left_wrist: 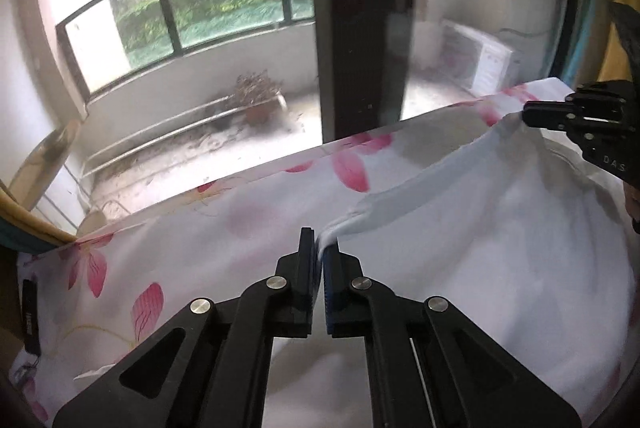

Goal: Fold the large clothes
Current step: 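Close the left gripper on the fabric edge while the right gripper grasps it, then open both grippers and release the fabric edge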

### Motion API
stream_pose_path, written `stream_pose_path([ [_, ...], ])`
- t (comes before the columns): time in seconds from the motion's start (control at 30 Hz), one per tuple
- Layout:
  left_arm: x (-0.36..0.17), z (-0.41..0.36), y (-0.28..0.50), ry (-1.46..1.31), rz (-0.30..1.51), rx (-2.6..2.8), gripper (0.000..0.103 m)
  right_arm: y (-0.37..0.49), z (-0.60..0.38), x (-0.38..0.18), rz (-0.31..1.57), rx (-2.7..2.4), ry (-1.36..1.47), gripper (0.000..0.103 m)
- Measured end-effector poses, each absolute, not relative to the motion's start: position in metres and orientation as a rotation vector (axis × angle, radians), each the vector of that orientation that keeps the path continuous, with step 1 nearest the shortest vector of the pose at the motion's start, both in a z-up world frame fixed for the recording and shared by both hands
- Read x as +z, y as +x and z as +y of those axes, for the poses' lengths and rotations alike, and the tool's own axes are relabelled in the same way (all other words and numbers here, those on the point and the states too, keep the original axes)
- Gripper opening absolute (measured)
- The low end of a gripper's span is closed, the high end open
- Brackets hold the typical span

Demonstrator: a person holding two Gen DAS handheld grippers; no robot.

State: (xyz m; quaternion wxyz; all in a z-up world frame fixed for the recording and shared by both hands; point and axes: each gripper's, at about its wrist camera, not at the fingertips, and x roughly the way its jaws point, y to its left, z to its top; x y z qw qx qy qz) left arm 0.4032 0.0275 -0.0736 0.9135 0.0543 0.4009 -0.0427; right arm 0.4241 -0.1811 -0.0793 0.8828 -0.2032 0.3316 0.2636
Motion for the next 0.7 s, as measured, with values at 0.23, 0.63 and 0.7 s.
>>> stream_pose_path([
  [0.23, -0.076, 0.047, 0.420, 0.073, 0.861, -0.026, 0.039, 0.451, -0.175, -0.090, 0.731, 0.470, -0.439, 0.015],
  [0.63, -0.040, 0.124, 0.362, -0.026, 0.808, 0.153, 0.049, 0.427, -0.251, -0.047, 0.652, 0.295, -0.337, 0.066],
  [0.7, -0.040, 0.134, 0.341, -0.051, 0.809, 0.172, 0.051, 0.413, -0.275, -0.050, 0.674, 0.266, -0.304, 0.066],
])
